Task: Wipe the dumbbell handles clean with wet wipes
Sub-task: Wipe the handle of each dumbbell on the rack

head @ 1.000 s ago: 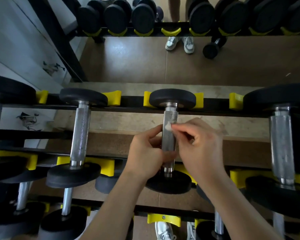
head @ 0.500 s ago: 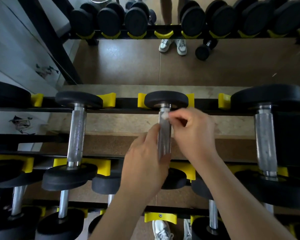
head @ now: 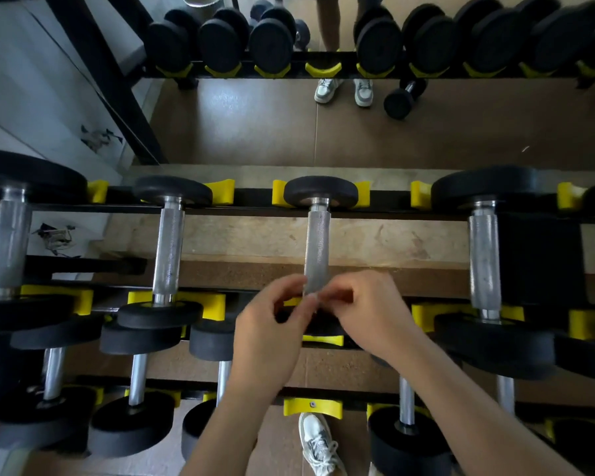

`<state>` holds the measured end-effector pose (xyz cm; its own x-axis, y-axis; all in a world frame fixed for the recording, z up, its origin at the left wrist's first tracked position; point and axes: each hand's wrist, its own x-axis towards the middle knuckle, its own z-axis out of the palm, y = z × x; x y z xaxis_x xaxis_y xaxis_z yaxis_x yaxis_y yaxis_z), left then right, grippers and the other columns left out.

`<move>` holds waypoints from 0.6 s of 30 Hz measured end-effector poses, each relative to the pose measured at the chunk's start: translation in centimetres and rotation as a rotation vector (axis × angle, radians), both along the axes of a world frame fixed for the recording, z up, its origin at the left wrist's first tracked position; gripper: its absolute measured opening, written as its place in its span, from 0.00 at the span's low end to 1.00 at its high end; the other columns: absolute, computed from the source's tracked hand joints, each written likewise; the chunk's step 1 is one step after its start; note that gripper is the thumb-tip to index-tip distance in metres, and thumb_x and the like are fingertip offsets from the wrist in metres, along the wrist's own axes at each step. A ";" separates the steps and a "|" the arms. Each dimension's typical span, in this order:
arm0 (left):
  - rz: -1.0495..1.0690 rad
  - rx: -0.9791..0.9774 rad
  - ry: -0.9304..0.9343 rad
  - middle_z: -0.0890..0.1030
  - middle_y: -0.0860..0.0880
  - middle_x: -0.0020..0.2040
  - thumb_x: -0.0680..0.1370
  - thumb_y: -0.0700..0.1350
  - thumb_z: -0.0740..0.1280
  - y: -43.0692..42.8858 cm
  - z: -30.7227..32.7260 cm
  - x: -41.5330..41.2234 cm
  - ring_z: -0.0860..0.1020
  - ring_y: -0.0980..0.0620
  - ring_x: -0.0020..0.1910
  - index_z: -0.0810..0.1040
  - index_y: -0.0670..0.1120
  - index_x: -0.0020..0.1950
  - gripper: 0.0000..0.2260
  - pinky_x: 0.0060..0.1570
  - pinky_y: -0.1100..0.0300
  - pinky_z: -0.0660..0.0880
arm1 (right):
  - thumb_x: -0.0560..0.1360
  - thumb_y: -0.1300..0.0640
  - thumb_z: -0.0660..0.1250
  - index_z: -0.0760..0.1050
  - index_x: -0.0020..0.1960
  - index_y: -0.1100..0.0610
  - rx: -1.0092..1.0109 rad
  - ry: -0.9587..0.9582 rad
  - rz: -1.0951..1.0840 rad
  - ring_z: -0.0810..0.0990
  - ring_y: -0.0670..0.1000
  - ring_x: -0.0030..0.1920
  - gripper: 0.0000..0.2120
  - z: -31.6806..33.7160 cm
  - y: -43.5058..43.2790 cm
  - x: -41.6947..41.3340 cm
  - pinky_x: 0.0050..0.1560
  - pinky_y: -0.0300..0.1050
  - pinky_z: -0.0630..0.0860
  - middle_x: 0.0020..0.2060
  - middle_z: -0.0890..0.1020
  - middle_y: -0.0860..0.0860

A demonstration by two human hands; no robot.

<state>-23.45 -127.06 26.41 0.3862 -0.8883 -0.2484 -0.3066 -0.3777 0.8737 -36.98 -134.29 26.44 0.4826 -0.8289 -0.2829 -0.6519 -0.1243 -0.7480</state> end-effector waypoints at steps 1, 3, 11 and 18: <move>0.018 -0.001 0.045 0.83 0.61 0.48 0.75 0.48 0.71 -0.3 0.9 -0.3 0.80 0.62 0.50 0.79 0.60 0.55 0.10 0.50 0.65 0.77 | 0.75 0.56 0.70 0.82 0.49 0.49 0.080 -0.083 -0.053 0.81 0.39 0.43 0.05 1.0 0.0 -0.6 0.45 0.35 0.77 0.42 0.83 0.41; 0.020 -0.033 0.149 0.84 0.60 0.48 0.76 0.51 0.68 -0.6 3.2 -1.3 0.80 0.63 0.49 0.80 0.56 0.56 0.10 0.47 0.69 0.76 | 0.74 0.59 0.70 0.81 0.48 0.49 0.208 -0.304 -0.181 0.82 0.40 0.41 0.06 3.9 -0.4 -1.7 0.42 0.34 0.77 0.40 0.84 0.44; 0.106 -0.088 0.640 0.79 0.43 0.35 0.67 0.44 0.78 0.8 9.3 -7.7 0.75 0.49 0.35 0.82 0.45 0.38 0.07 0.37 0.60 0.75 | 0.75 0.62 0.68 0.78 0.45 0.55 0.364 -0.582 -0.395 0.83 0.48 0.42 0.03 10.9 1.7 -8.1 0.36 0.37 0.75 0.39 0.84 0.50; 0.140 -0.144 1.025 0.77 0.43 0.36 0.61 0.37 0.71 1.3 11.9 -16.4 0.78 0.50 0.35 0.72 0.44 0.34 0.09 0.33 0.62 0.75 | 0.72 0.66 0.66 0.74 0.45 0.59 0.846 -0.991 -0.456 0.81 0.50 0.36 0.04 14.3 2.9 -16.4 0.30 0.38 0.74 0.38 0.81 0.56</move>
